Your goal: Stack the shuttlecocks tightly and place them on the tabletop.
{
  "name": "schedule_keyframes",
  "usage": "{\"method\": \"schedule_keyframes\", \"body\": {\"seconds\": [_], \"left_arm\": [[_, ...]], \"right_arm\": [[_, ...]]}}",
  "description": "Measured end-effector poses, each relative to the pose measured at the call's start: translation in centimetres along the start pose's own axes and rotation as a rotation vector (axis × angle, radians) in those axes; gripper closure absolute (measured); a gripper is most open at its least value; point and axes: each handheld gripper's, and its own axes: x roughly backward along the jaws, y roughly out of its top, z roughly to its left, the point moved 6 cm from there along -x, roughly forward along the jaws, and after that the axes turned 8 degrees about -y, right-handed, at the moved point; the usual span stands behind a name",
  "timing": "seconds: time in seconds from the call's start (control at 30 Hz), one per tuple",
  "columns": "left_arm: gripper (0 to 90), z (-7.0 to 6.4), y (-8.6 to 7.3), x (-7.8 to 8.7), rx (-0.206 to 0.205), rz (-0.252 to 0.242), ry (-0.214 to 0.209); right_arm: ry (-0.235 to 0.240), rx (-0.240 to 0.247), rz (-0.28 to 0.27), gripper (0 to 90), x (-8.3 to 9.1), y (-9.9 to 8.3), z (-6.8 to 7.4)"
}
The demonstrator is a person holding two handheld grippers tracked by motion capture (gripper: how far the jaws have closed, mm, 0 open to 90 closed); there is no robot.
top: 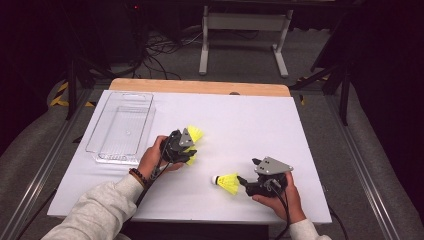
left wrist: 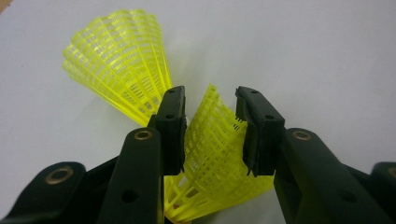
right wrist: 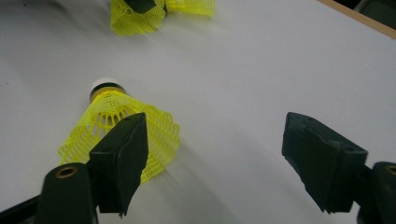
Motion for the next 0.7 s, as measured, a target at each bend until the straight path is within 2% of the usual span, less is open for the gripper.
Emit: {"method": "schedule_keyframes", "body": {"seconds": [0.03,0.2,0.27,0.3,0.37,0.5,0.63,0.7], "left_arm": [[64.0,0.1,0.0,0.0,-0.003,-0.004,-0.010],[64.0,0.2,0.3,0.0,-0.006,-0.002,0.025],[63.2,0.2,0.3,0.0,0.002,-0.005,0.016],[58.0,0.2,0.4,0.2,0.011,-0.012,0.016],[58.0,0.3,0.5,0.4,0.021,-0.028,0.023],[57.5,0.4,0.6,0.8,0.023,-0.042,0.024],[55.2,0.3,0.7,1.0,0.028,-0.060,0.002],[52.9,0.3,0.7,1.1,0.022,-0.062,0.012]], "right_arm": [[-0.001,0.001,0.001,23.7,0.0,0.0,0.0],[0.002,0.001,0.004,23.6,0.0,-0.1,0.0],[0.006,0.003,0.004,23.3,0.0,0.0,0.1],[0.007,0.011,0.003,23.2,0.0,0.0,0.2],[0.005,0.016,0.001,23.1,0.0,0.1,0.2],[0.005,0.015,-0.002,22.9,0.1,0.1,0.1],[0.006,0.016,-0.002,22.7,0.1,0.1,0.2],[0.010,0.014,-0.004,22.7,0.2,0.1,0.2]]}}
